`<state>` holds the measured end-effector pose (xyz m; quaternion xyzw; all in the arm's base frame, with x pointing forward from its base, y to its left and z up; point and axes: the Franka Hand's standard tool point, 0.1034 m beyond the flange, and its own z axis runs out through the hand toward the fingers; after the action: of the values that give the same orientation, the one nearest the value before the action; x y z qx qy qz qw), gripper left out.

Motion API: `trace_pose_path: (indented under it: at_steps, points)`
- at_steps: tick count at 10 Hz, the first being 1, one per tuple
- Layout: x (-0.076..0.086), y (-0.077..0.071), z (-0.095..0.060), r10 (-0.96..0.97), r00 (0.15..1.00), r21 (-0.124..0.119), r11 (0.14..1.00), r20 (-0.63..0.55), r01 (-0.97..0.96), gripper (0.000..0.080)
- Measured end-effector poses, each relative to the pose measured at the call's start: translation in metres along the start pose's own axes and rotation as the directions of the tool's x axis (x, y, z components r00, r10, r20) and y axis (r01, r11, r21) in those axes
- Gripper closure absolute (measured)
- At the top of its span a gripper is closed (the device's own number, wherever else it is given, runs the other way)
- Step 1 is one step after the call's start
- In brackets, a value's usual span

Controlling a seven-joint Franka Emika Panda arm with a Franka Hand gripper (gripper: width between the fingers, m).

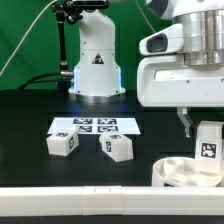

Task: Assemble stool

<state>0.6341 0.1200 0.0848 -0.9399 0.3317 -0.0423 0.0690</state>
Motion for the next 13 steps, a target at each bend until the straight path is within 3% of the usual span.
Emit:
trace_pose_path:
  at_steps: [5, 8, 11, 13]
  points:
    - [0.0000, 0.0009, 0.0007, 0.330, 0.944, 0.022, 0.944, 0.030, -0.330, 0.0459]
    - [0.0000, 0.0041, 0.0011, 0.623, 0.776, 0.049, 0.776, 0.098, -0.629, 0.0459]
    - [-0.0027, 0.0021, 0.0026, 0.825, 0.542, 0.039, 0.544, 0.156, -0.838, 0.0459]
    - [-0.0037, 0.0012, 0.0025, 0.894, 0.417, 0.012, 0.421, 0.165, -0.907, 0.0459]
